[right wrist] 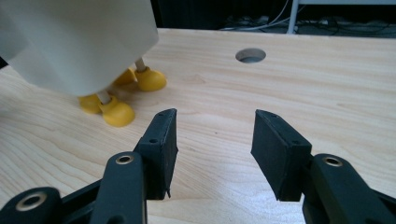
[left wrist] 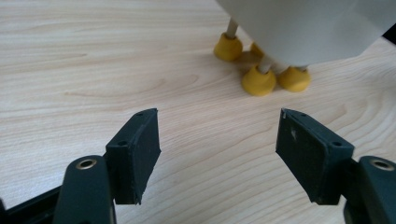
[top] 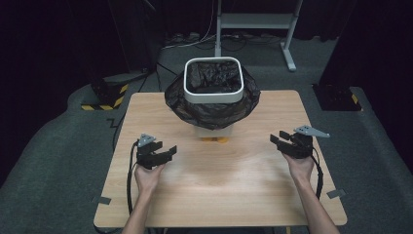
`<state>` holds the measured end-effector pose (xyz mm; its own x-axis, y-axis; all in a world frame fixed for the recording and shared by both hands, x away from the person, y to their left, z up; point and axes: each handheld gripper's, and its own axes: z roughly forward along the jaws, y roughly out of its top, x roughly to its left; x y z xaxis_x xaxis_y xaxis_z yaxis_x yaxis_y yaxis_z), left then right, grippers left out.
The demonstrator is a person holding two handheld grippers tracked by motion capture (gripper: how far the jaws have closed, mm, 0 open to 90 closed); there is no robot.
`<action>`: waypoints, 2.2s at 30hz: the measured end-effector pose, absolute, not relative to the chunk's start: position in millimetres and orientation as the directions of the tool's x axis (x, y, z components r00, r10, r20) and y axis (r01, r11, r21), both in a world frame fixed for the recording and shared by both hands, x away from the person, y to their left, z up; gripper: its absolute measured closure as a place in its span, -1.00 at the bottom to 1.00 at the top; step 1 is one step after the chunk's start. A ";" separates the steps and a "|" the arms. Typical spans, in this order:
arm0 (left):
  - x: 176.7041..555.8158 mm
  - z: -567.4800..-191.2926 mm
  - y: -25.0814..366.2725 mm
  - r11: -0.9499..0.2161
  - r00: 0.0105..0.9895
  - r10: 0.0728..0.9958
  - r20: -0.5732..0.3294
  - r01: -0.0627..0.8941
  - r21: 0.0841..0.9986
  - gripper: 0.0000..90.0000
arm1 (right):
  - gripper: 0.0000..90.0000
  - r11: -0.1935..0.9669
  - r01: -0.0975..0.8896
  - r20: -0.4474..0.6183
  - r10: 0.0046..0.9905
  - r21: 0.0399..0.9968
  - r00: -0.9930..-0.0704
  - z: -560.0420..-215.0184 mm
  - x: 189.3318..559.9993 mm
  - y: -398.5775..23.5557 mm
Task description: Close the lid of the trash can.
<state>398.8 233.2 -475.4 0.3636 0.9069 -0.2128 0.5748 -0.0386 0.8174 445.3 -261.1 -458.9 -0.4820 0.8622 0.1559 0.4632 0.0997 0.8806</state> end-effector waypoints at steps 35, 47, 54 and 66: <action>423.1 -507.4 236.9 -0.038 0.256 0.954 -0.154 0.615 0.788 -0.31 | 0.09 0.147 0.535 0.113 0.899 0.832 -0.422 -501.6 471.7 -254.2; 429.1 -517.2 231.8 -0.079 0.242 0.965 -0.102 0.636 0.768 -0.30 | 0.07 0.170 0.561 0.092 0.908 0.810 -0.408 -516.3 478.6 -245.3; 430.8 -519.9 233.1 -0.085 0.230 0.969 -0.086 0.644 0.760 -0.30 | 0.06 0.185 0.580 0.064 0.922 0.794 -0.382 -521.7 482.8 -248.1; 434.5 -525.6 233.9 -0.087 0.205 0.977 -0.065 0.654 0.751 -0.28 | 0.01 0.222 0.601 0.013 0.933 0.768 -0.361 -522.6 485.8 -246.4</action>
